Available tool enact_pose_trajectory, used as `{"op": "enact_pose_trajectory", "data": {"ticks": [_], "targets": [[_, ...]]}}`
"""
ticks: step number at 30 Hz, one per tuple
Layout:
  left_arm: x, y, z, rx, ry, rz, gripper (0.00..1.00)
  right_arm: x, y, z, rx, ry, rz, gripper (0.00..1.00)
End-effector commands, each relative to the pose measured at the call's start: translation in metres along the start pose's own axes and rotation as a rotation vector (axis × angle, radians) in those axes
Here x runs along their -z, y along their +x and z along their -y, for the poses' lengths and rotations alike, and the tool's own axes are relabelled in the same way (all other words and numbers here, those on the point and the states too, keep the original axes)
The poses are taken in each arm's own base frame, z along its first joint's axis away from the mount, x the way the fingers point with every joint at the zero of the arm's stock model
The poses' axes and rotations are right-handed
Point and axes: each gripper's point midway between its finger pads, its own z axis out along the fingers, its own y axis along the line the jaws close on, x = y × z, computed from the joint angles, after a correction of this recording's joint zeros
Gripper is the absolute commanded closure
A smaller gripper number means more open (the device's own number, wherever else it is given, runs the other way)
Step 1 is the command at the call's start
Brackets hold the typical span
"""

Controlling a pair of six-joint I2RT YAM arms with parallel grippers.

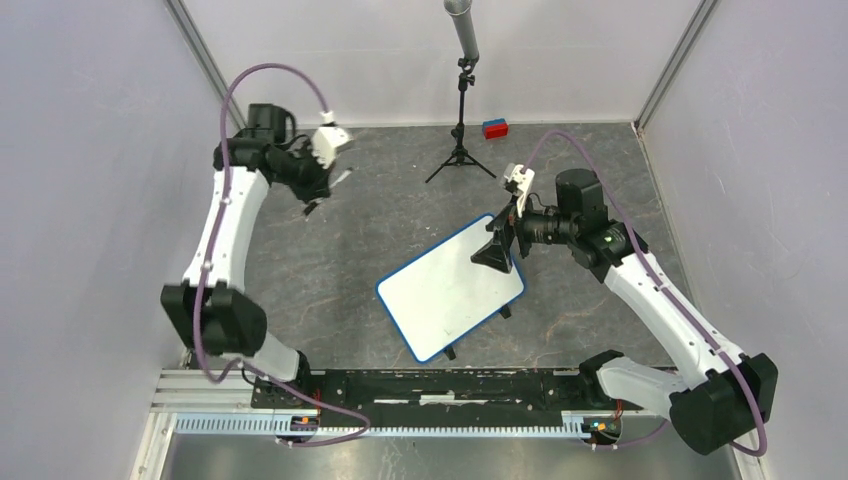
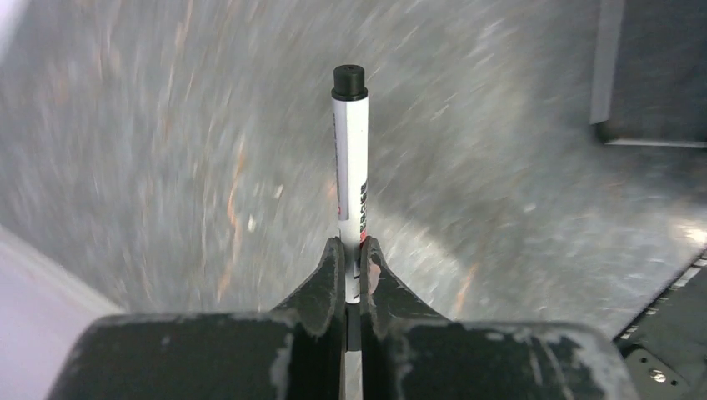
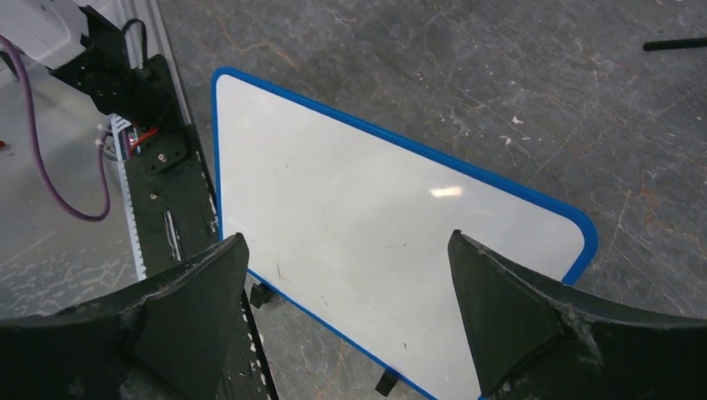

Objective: Write a sentence on the whiteboard
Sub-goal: Open the whiteboard marker at the center of the board.

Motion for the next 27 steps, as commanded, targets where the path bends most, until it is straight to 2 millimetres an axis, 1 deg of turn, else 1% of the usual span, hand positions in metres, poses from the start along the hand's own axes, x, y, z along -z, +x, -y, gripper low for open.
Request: {"op": "enact_pose_trajectory", "data": {"ticks": [1,2,5,7,9,12,16,21,24,27], "targets": [[0.042,-0.058,0.11,-0.144,0.185,0.133,0.98,0.002,-0.039,-0.015,0.015,-0.083,0.096,0.05],[0.048,-0.068,0.128,-0.187,0.207,0.158,0.98,0.002,-0.042,-0.018,-0.008,-0.099,0.106,0.06],[0.06,-0.089,0.165,-0.264,0.238,0.19,0.98,0.002,-0.051,-0.023,-0.053,-0.121,0.142,0.11],[0.065,-0.095,0.191,-0.321,0.292,0.188,0.98,0.002,-0.054,-0.027,-0.073,-0.14,0.165,0.11],[0.066,-0.099,0.211,-0.37,0.315,0.172,0.98,0.001,-0.057,-0.03,-0.093,-0.153,0.181,0.11],[0.063,-0.102,0.233,-0.44,0.317,0.138,0.98,-0.001,-0.059,-0.036,-0.131,-0.177,0.186,0.1],[0.056,-0.104,0.252,-0.497,0.317,0.104,0.97,-0.005,-0.063,-0.045,-0.147,-0.21,0.189,0.09],[0.044,-0.104,0.264,-0.531,0.306,0.061,0.98,-0.011,-0.065,-0.058,-0.131,-0.24,0.182,0.1],[0.04,-0.106,0.268,-0.538,0.303,0.052,0.98,-0.017,-0.061,-0.06,-0.136,-0.24,0.169,0.11],[0.039,-0.109,0.275,-0.55,0.302,0.055,0.97,-0.024,-0.057,-0.059,-0.149,-0.234,0.154,0.16]]}}
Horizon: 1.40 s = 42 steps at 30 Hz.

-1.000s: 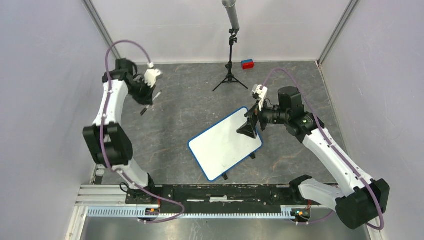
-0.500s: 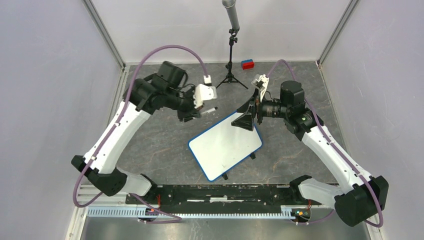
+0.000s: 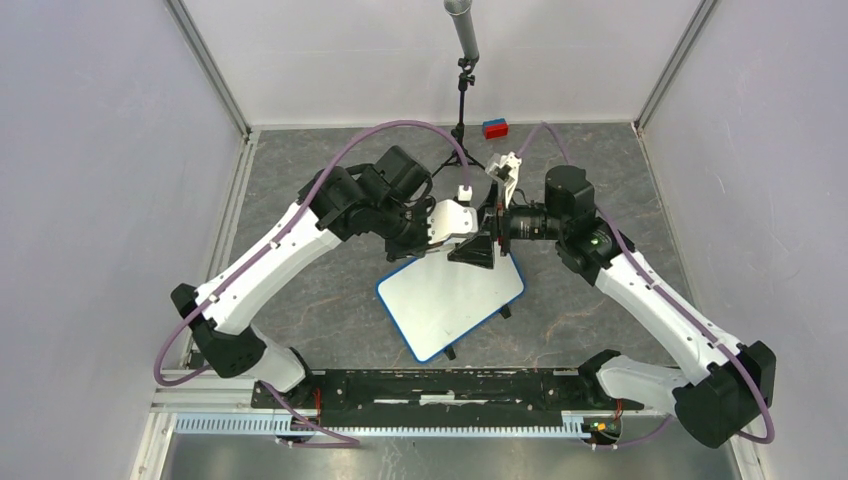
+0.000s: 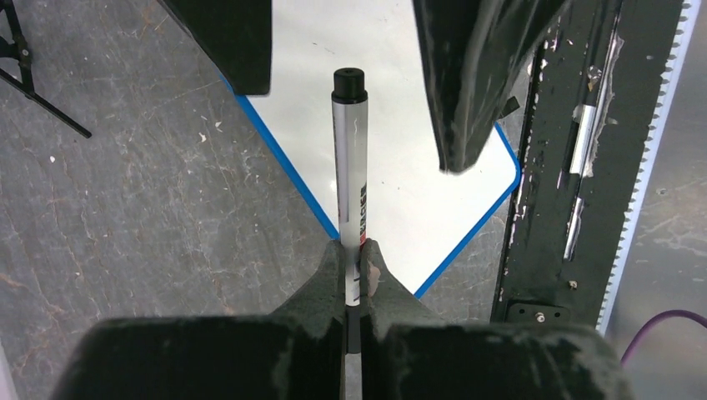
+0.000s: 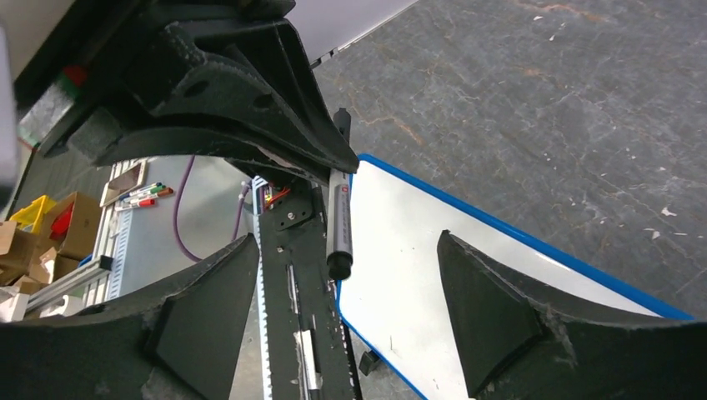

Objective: Write a sentence on the whiteboard
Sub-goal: Open the whiteboard marker at the center of the board.

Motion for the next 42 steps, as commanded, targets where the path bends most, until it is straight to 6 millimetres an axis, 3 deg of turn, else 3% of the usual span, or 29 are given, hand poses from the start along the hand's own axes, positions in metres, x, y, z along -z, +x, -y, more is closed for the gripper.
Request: {"op": "enact_pose_trajectory", "data": {"ticks": [1,11,15,17,20,23,27,32,34,39,40,42], "targets": [[0.006,-0.017,-0.001,0.014,-0.048,0.027,0.98,-0.009,-0.001,0.002,-0.007,0.003,0.007,0.19],[-0.005,-0.031,0.006,-0.015,-0.035,0.018,0.97,-0.019,0.003,0.0,-0.048,-0.026,0.003,0.49],[-0.008,-0.031,0.005,-0.015,-0.042,0.009,0.98,-0.02,0.009,-0.003,-0.054,-0.039,-0.007,0.52],[-0.009,-0.029,0.003,-0.015,-0.048,0.0,0.98,-0.021,0.013,-0.004,-0.056,-0.047,-0.014,0.44],[-0.01,-0.028,0.002,-0.014,-0.057,-0.008,0.98,-0.02,0.015,-0.005,-0.052,-0.051,-0.018,0.41],[-0.008,-0.031,0.002,-0.013,-0.056,0.01,0.98,-0.02,0.017,-0.005,-0.047,-0.051,-0.018,0.48],[-0.009,-0.035,0.006,-0.02,-0.042,0.02,0.97,-0.021,0.017,-0.005,-0.054,-0.056,-0.021,0.65],[-0.011,-0.036,0.008,-0.035,-0.034,0.016,0.98,-0.021,0.017,-0.006,-0.055,-0.058,-0.021,0.63],[-0.011,-0.036,0.009,-0.038,-0.03,0.018,0.98,-0.021,0.018,-0.005,-0.058,-0.056,-0.022,0.68],[-0.011,-0.035,0.01,-0.034,-0.027,0.017,0.98,-0.021,0.019,-0.005,-0.052,-0.059,-0.024,1.0],[-0.011,-0.035,0.011,-0.026,-0.028,0.018,0.97,-0.021,0.019,-0.005,-0.044,-0.059,-0.025,1.0],[-0.008,-0.033,0.01,-0.009,-0.041,0.018,0.81,-0.02,0.019,-0.005,-0.03,-0.059,-0.03,1.0]]}}
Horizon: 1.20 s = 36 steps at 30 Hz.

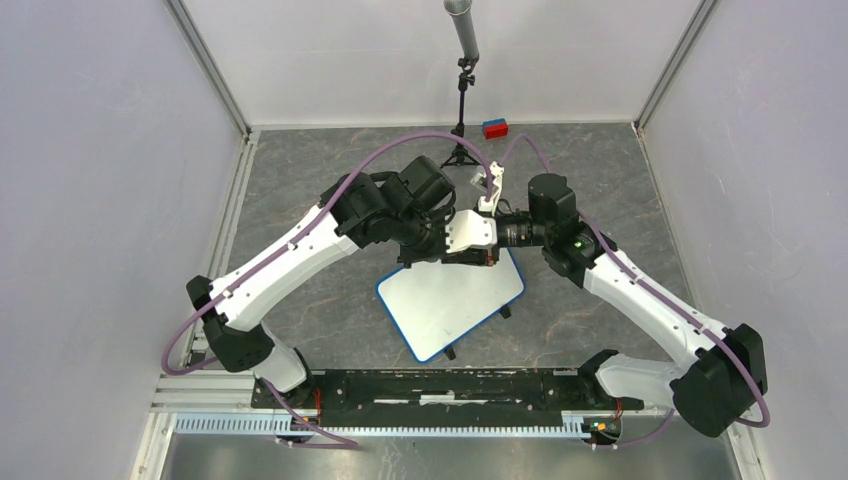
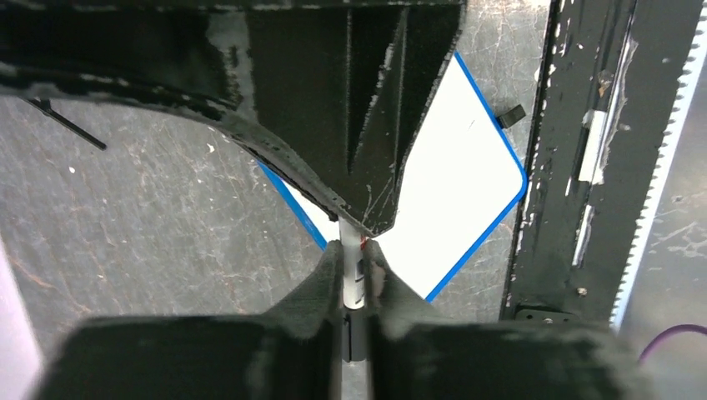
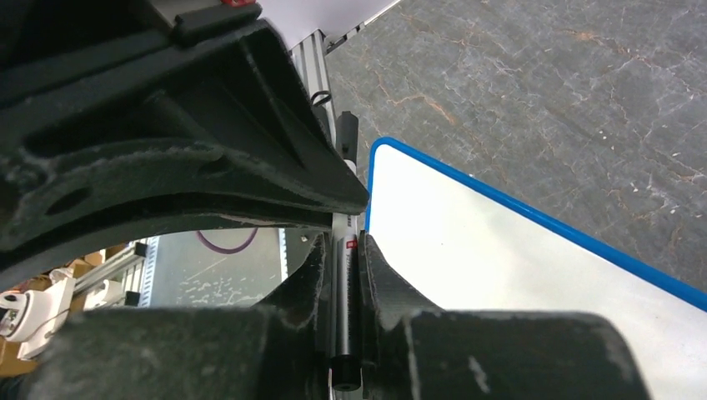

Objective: Write a sentence on the whiteboard
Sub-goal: Open the whiteboard marker at the center of the board.

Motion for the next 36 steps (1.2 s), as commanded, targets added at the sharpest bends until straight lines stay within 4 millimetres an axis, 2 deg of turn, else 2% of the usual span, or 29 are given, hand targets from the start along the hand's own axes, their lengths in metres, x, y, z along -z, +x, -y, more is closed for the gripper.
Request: {"op": "enact_pose_trajectory", "data": {"ticks": [1,3,4,7,9,11,17,23,25,29,33,36], "targets": [[0.012,-0.014,0.0,0.054,-0.026,0.066,0.7,0.003,-0.009,-0.003,0.072,-0.001,0.018,1.0],[0.02,-0.009,-0.002,0.075,-0.03,0.083,0.44,0.006,-0.007,-0.002,0.1,0.006,0.004,1.0],[0.026,-0.006,-0.002,0.091,-0.018,0.107,0.35,0.009,-0.007,-0.002,0.118,0.007,0.0,1.0],[0.045,0.004,-0.009,0.188,0.033,0.203,0.23,0.015,-0.003,-0.005,0.157,-0.005,-0.008,1.0],[0.059,0.009,-0.011,0.256,0.074,0.28,0.2,0.018,0.001,-0.008,0.191,-0.022,-0.016,1.0],[0.064,0.014,-0.009,0.307,0.119,0.319,0.2,0.02,0.006,-0.015,0.223,-0.064,-0.024,1.0],[0.05,0.019,0.017,0.406,0.281,0.355,0.2,0.025,0.007,-0.03,0.318,-0.139,-0.027,1.0],[0.033,0.019,0.037,0.482,0.439,0.372,0.3,0.029,-0.001,-0.036,0.393,-0.129,-0.029,1.0],[0.029,0.019,0.039,0.493,0.46,0.376,0.34,0.029,-0.001,-0.036,0.395,-0.127,-0.03,1.0],[0.018,0.019,0.038,0.517,0.451,0.375,0.34,0.028,-0.002,-0.042,0.396,-0.148,-0.027,1.0],[0.015,0.019,0.04,0.513,0.451,0.377,0.43,0.027,-0.003,-0.047,0.394,-0.162,-0.026,1.0],[0.016,0.015,0.045,0.494,0.463,0.385,0.54,0.026,-0.005,-0.048,0.406,-0.168,-0.019,1.0]]}}
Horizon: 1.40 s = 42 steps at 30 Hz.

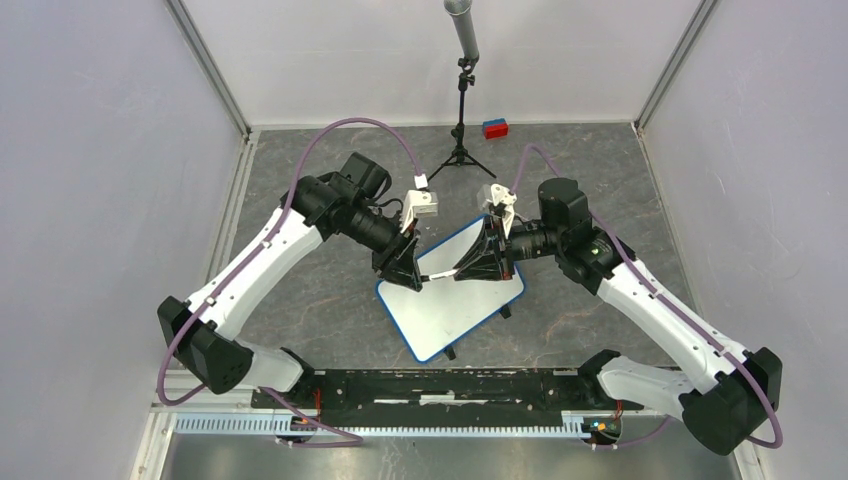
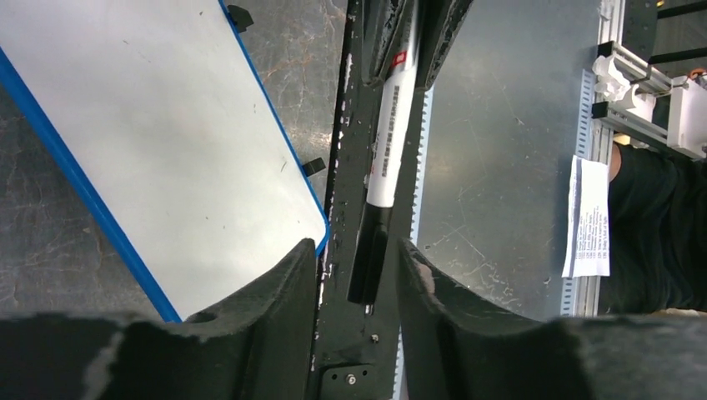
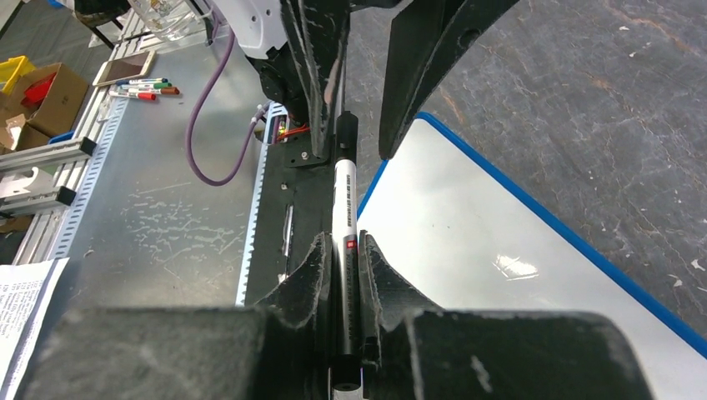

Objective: Write a sentence on the whiteboard
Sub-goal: Open the whiteboard marker at the center of the board.

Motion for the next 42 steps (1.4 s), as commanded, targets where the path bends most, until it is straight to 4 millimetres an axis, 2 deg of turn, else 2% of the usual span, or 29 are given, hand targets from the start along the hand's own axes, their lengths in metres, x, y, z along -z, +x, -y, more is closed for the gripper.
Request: {"op": "enact_pose_trajectory", "data": {"ticks": [1,6,7,8,9,11,12,14,20,27,42], "targets": [[0.0,-0.013,0.016,-0.034,0.048,0.058,0.58,0.003,-0.027,-0.013,0.075,-0.029,0.05,1.0],[0.002,-0.013,0.02,-0.066,0.053,0.067,0.93,0.001,-0.028,-0.01,0.035,-0.016,0.062,0.99],[0.003,-0.014,0.02,-0.074,0.042,0.071,0.97,0.0,-0.027,-0.007,0.01,-0.004,0.065,0.92],[0.005,-0.016,0.019,-0.09,0.02,0.079,0.98,0.0,-0.026,-0.006,-0.012,0.002,0.067,0.81],[0.008,-0.017,0.016,-0.106,-0.015,0.079,0.97,-0.001,-0.025,-0.005,-0.027,0.0,0.07,0.63],[0.01,-0.017,0.007,-0.135,-0.099,0.053,0.97,-0.003,-0.025,-0.003,-0.089,0.009,0.087,0.39],[0.011,-0.017,0.004,-0.149,-0.127,0.038,0.98,-0.004,-0.025,-0.002,-0.127,0.011,0.095,0.35],[0.011,-0.015,0.003,-0.162,-0.149,0.01,0.98,-0.006,-0.025,0.0,-0.175,0.011,0.102,0.32],[0.012,-0.021,-0.003,-0.167,-0.213,0.001,0.98,-0.01,-0.02,0.0,-0.226,-0.021,0.11,0.37],[0.006,-0.022,-0.004,-0.177,-0.22,-0.02,0.98,-0.013,-0.016,0.001,-0.257,-0.013,0.11,0.52],[-0.006,-0.024,0.0,-0.24,-0.212,-0.07,0.98,-0.017,-0.007,-0.002,-0.277,-0.026,0.094,0.64]]}}
